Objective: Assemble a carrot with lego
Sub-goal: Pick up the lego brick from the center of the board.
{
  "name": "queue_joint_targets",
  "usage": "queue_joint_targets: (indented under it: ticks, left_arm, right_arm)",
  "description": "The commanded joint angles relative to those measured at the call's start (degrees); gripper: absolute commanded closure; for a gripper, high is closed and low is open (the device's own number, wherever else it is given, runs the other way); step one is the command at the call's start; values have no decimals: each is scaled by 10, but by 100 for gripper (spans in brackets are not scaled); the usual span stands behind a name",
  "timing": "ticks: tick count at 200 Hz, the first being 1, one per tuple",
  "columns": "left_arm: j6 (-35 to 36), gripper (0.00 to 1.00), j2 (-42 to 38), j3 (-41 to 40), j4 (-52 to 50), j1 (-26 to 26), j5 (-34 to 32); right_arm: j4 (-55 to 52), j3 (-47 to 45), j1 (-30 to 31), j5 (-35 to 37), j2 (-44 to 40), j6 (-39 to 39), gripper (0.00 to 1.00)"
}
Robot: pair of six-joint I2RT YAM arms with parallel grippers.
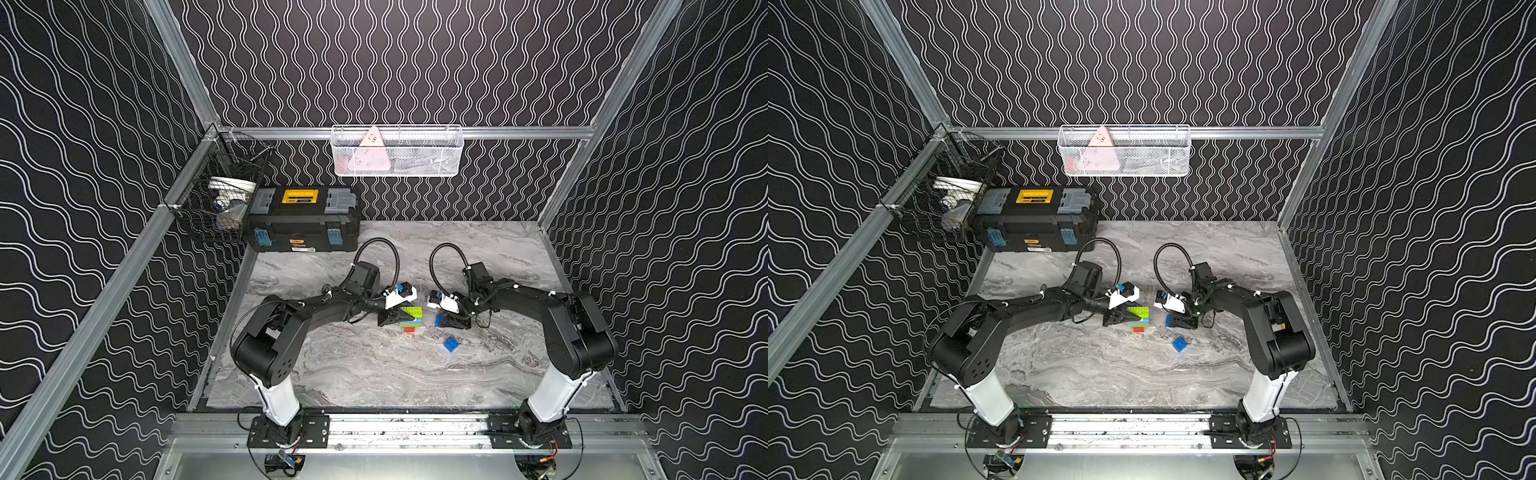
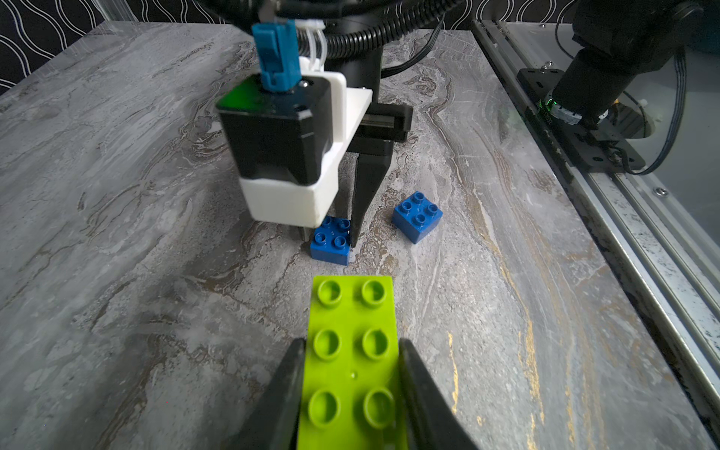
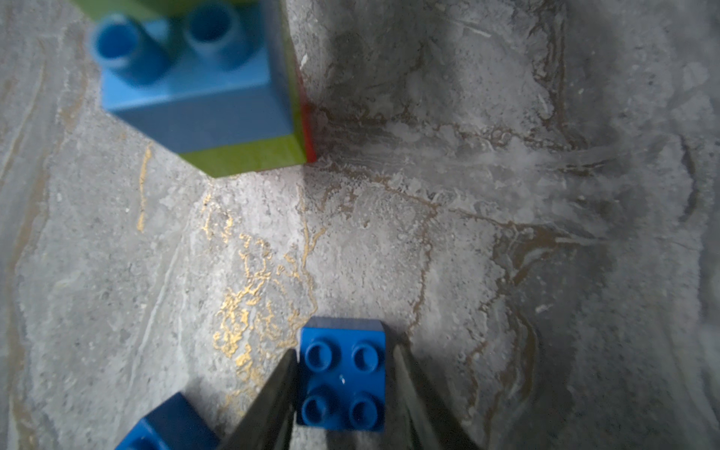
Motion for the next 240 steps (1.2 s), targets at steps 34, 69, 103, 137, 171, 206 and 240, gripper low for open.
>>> queue_joint_targets:
  ticks: [34, 69, 103, 137, 171, 206, 240]
  left_arm:
    - [10, 93, 2, 1, -23, -1, -6]
    - [9, 93, 4, 1, -21, 0, -5]
    - [8, 93, 6, 0, -20, -1, -4]
    - [10, 93, 6, 0, -22, 0, -4]
    - [10, 93, 7, 0, -23, 0, -3]
    - [10, 93, 8, -2, -20, 0, -4]
    - [14, 95, 10, -1, -19, -4, -6]
  right_arm:
    - [21, -16, 2, -1, -10, -12, 59]
    - [44, -28, 5, 8, -18, -14, 57]
    - [63, -36, 5, 6, -22, -12, 58]
    - [53, -33, 6, -3, -18, -13, 62]
    - [48, -33, 6, -8, -18, -17, 71]
    - [57, -43, 5, -55, -74, 4, 77]
    - [14, -20, 3, -121, -147, 41, 77]
